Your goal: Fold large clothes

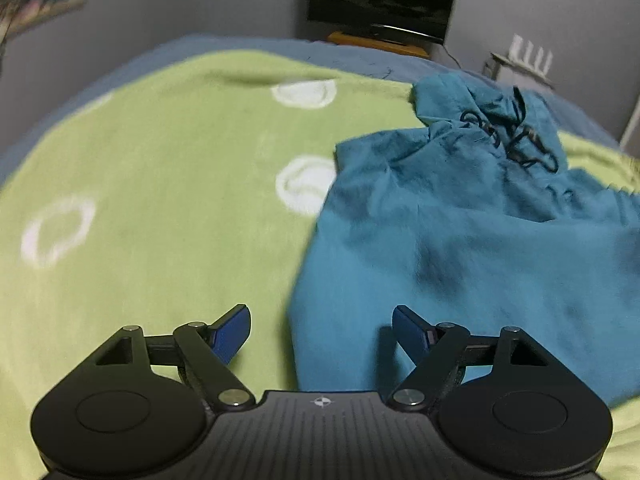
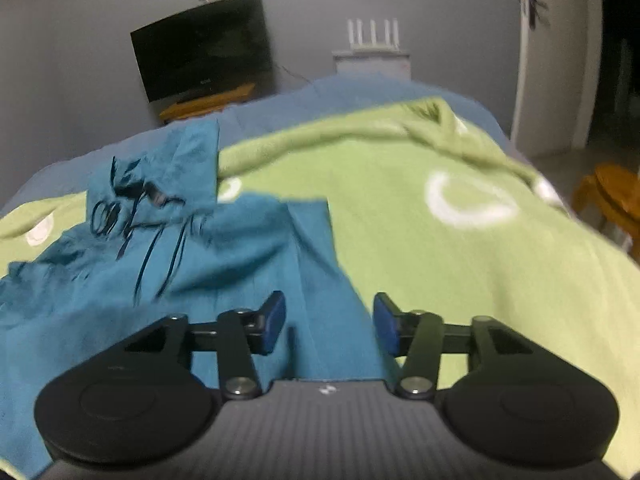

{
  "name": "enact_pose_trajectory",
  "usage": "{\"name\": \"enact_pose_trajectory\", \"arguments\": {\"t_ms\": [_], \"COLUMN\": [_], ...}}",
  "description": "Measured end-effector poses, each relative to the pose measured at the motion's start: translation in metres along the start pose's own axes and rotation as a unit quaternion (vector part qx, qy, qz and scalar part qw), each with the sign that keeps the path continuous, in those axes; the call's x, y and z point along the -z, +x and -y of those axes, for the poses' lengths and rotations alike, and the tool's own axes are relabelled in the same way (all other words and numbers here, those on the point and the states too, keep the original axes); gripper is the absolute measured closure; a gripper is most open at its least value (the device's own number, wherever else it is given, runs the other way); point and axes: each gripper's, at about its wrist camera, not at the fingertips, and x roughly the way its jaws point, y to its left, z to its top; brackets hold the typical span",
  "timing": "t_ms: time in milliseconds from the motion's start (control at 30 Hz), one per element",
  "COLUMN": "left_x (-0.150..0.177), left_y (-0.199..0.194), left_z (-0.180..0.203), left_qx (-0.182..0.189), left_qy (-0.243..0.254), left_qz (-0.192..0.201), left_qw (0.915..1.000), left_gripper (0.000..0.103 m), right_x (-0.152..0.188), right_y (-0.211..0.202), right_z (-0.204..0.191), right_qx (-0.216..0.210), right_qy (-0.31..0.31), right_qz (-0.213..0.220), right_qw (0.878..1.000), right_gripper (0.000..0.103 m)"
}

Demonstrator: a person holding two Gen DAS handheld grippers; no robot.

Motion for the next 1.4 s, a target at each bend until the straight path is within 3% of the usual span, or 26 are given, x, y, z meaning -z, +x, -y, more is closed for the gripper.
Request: {"name": "enact_pose_trajectory", "arguments": {"t_ms": [33,200,333,533,700,767,800,833,867,900,933,1000,1167,1400], "left_x": [0.007,0.039,0.06,0.057,0.054,0.053,0.053,0.054,0.054,0.054,0.053,0.05,0.044,0.065], "left_y": [-0.007,-0.022,-0.018,0.006,0.026,0.031,0.032,0.031,0.03,0.027,0.023,0.011,-0.027,-0.079], "left_z": [-0.002,-0.005,-0.009,-0.006,0.002,0.007,0.008,0.008,0.008,0.006,0.005,0.007,0.012,0.012], "left_qx": [0.005,0.024,0.065,0.085,0.092,0.084,0.083,0.075,0.069,0.073,0.077,0.08,0.085,0.076], "left_qy": [-0.018,-0.075,-0.129,-0.183,-0.198,-0.199,-0.2,-0.203,-0.207,-0.21,-0.212,-0.197,-0.156,-0.105], "left_qz": [-0.006,-0.046,-0.072,-0.058,-0.056,-0.049,-0.043,-0.037,-0.036,-0.033,-0.026,-0.014,-0.001,-0.002], "left_qw": [0.9998,0.9958,0.9869,0.9778,0.9744,0.9752,0.9754,0.9756,0.9754,0.9744,0.9737,0.9769,0.9841,0.9916], "left_gripper": [0.021,0.017,0.012,0.004,0.004,0.01,0.027,0.051,0.065,0.08,0.084,0.088,0.094,0.095], "right_x": [0.01,0.056,0.085,0.118,0.12,0.12,0.117,0.119,0.121,0.122,0.122,0.118,0.109,0.122], "right_y": [-0.011,-0.043,-0.054,-0.043,-0.032,-0.024,-0.016,-0.013,-0.012,-0.013,-0.016,-0.03,-0.074,-0.14], "right_z": [0.005,0.024,0.031,0.035,0.034,0.032,0.031,0.032,0.034,0.036,0.035,0.032,0.027,0.036], "right_qx": [0.0,-0.029,-0.052,-0.081,-0.11,-0.11,-0.111,-0.113,-0.117,-0.119,-0.119,-0.133,-0.156,-0.17], "right_qy": [0.016,0.096,0.145,0.201,0.225,0.231,0.237,0.252,0.272,0.283,0.284,0.262,0.22,0.182], "right_qz": [-0.009,-0.07,-0.097,-0.169,-0.14,-0.133,-0.13,-0.125,-0.113,-0.101,-0.088,-0.057,-0.021,-0.053], "right_qw": [1.0,0.992,0.983,0.962,0.958,0.958,0.956,0.953,0.949,0.946,0.947,0.954,0.963,0.967], "right_gripper": [0.043,0.043,0.036,0.035,0.035,0.035,0.035,0.035,0.037,0.051,0.072,0.089,0.094,0.096]}}
